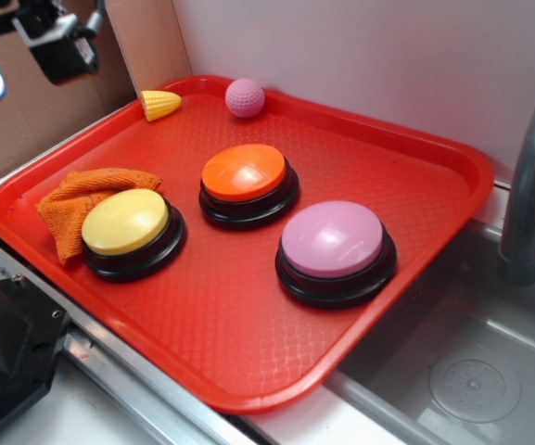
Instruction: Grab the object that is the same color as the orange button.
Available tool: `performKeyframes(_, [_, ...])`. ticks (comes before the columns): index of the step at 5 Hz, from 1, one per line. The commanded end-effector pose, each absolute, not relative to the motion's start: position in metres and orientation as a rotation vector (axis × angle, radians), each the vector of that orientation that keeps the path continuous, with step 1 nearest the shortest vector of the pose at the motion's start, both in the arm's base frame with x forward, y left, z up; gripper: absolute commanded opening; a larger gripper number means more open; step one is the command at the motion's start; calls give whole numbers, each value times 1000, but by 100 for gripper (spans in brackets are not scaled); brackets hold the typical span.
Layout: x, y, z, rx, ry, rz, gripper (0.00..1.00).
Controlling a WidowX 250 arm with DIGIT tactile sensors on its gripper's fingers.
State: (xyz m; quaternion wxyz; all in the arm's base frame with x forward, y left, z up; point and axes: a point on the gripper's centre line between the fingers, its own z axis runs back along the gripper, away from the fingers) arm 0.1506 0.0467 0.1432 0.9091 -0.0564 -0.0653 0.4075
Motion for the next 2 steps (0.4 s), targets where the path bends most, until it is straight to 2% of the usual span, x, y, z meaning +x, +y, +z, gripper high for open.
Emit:
performKeyframes(1, [182, 87, 85, -71, -133, 1055, 100])
performKeyframes(2, [188, 90, 72, -82, -130, 1069, 100])
